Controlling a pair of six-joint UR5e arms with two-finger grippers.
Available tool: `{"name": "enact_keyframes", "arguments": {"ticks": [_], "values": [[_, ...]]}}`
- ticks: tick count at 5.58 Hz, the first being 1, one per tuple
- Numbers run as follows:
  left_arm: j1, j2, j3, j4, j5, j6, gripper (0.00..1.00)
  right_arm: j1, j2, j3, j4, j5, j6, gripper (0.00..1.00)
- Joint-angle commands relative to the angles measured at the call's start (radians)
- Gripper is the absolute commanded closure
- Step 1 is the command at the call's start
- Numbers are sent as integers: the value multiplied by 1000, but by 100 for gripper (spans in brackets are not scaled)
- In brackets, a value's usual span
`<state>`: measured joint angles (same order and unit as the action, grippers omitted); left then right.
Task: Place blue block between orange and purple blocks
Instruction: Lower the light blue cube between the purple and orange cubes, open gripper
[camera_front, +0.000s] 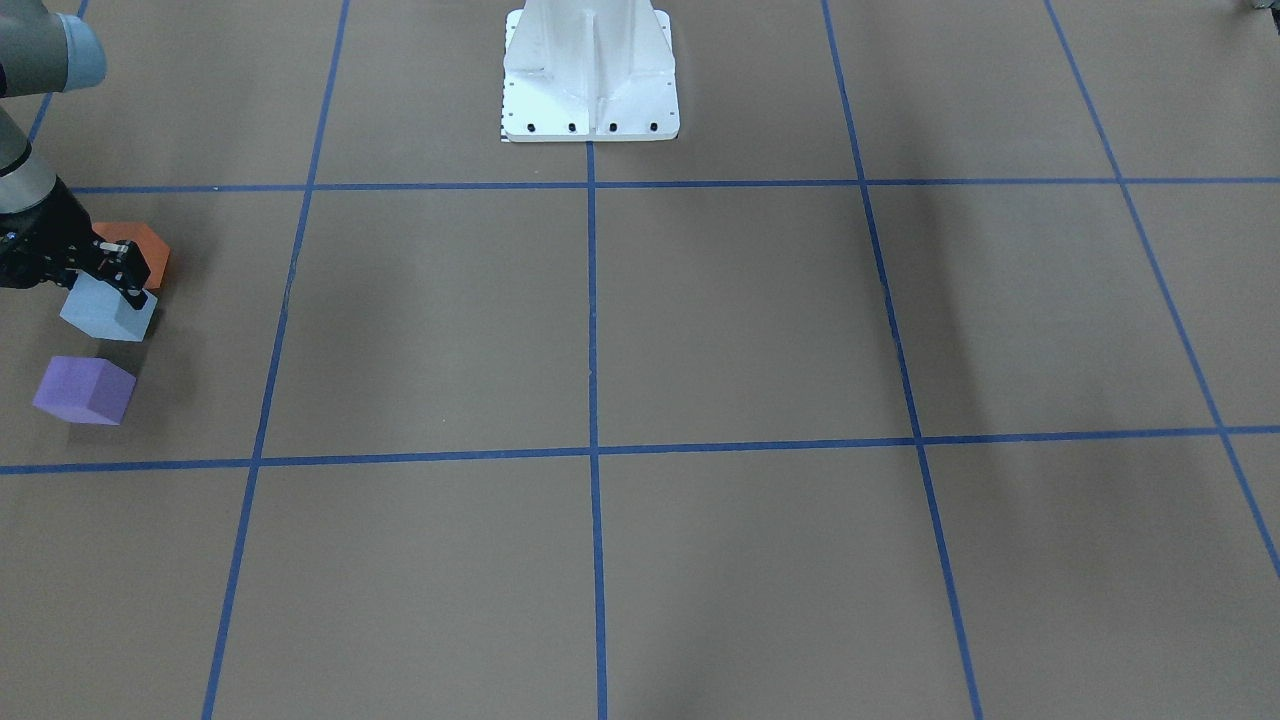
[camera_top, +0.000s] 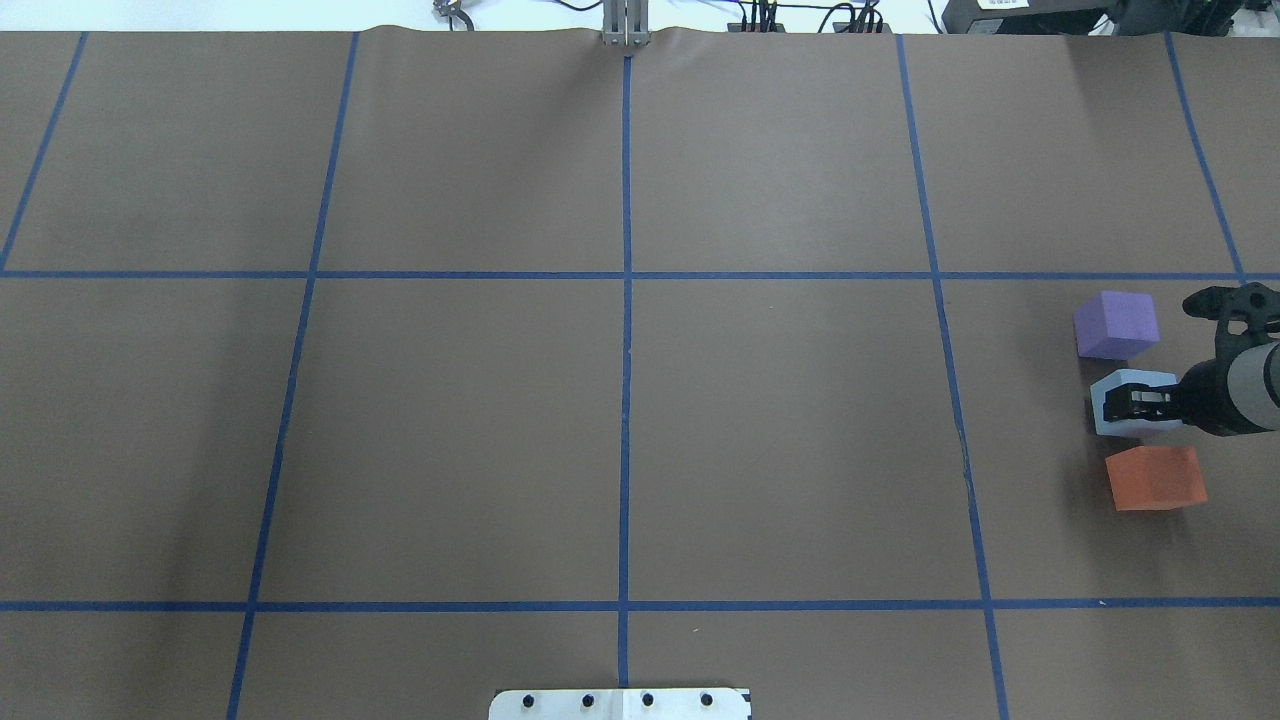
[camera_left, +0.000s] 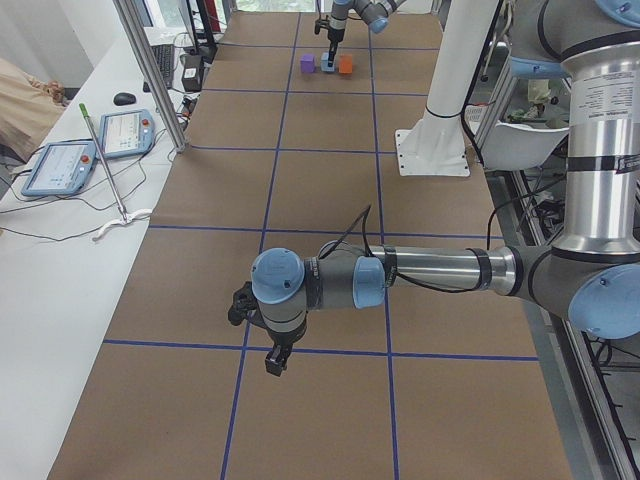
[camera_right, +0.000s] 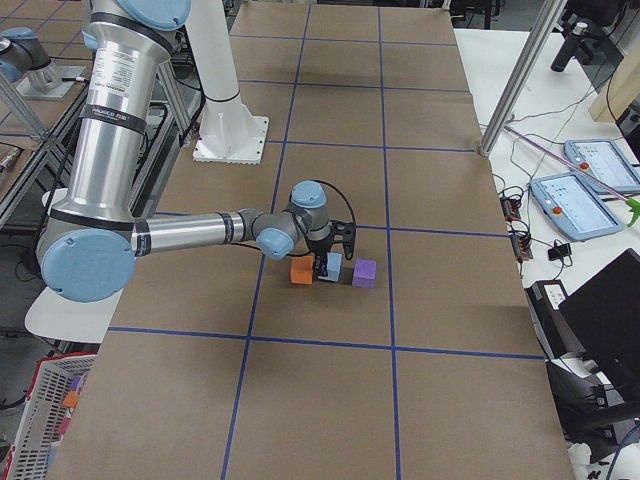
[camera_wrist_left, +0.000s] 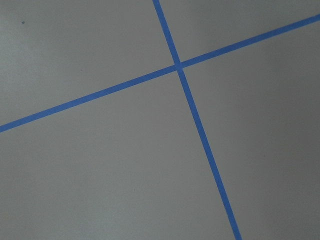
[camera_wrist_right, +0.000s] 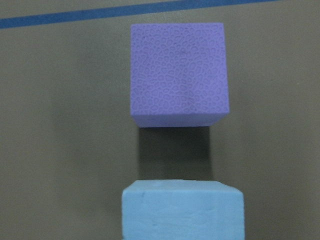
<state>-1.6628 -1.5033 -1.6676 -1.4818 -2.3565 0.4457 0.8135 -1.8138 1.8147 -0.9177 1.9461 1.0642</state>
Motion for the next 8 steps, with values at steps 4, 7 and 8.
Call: {"name": "enact_keyframes", "arguments": {"ticks": [4,7,8], "values": [[0,0,0,0,0,-1,0,-8,11,-11,2,-7,-6,0],[0,0,0,0,0,-1,0,117,11,8,-15,96,-165,0],[0,0,0,0,0,1,0,248,10,2,-62,187,-343,0]]}}
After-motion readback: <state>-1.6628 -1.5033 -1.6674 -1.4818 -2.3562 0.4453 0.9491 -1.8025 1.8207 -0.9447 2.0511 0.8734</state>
